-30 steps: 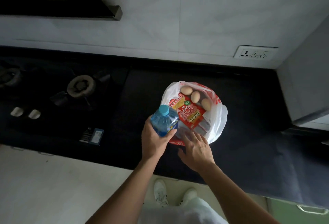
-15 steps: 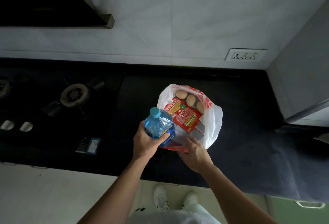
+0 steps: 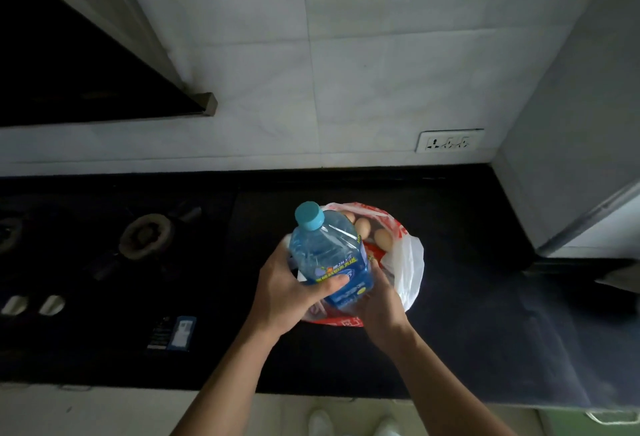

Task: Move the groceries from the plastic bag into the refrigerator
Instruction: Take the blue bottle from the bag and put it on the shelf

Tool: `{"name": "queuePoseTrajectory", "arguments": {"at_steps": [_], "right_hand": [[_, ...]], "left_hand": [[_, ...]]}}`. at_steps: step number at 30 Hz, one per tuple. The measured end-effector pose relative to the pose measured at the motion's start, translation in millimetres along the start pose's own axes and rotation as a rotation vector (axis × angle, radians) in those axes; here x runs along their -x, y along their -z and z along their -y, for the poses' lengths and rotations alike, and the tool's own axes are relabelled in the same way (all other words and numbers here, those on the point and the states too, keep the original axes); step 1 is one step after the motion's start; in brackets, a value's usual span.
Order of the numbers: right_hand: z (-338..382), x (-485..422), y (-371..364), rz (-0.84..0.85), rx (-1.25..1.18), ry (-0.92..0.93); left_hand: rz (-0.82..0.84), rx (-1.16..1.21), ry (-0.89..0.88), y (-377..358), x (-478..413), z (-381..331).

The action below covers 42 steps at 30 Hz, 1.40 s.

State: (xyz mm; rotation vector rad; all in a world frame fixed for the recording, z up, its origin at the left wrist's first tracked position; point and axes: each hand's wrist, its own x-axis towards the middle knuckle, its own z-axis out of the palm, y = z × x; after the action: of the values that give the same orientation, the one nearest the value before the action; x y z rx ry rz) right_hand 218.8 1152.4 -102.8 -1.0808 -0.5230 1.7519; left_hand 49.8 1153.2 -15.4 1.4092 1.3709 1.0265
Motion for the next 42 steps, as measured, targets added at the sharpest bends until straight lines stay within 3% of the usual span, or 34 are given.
{"name": "queuePoseTrajectory", "arguments": {"at_steps": [4,7,11,17,23,35,42], "right_hand": [[13,6,-18,0.149,-0.34,-0.016],[23,19,-33,0.229,-0.456,0.102],[17,25,-35,0.176,-0.688,0.03],[13,30,-37,0.105,-0.805,0.0],[9,30,-46,0.052,-0.794,-0.035],[-2,34,-85,0.119,-0.666,-0.09],[3,35,-98,0.309,-0.556,-0.223]], "left_hand": [[0.06,0.033,-0.047,-2,2,-26],[0.088,0.037,-0.06,-4,3,-36],[0.144,0.026,-0.061,-5,3,-42],[0.193,-0.017,-0.093,-6,5,-44],[0.175,0.043,-0.129,-4,9,-41],[-0.061,0.366,-0.103,15,31,-27],[-0.283,0.346,-0.094,29,61,-44]]}}
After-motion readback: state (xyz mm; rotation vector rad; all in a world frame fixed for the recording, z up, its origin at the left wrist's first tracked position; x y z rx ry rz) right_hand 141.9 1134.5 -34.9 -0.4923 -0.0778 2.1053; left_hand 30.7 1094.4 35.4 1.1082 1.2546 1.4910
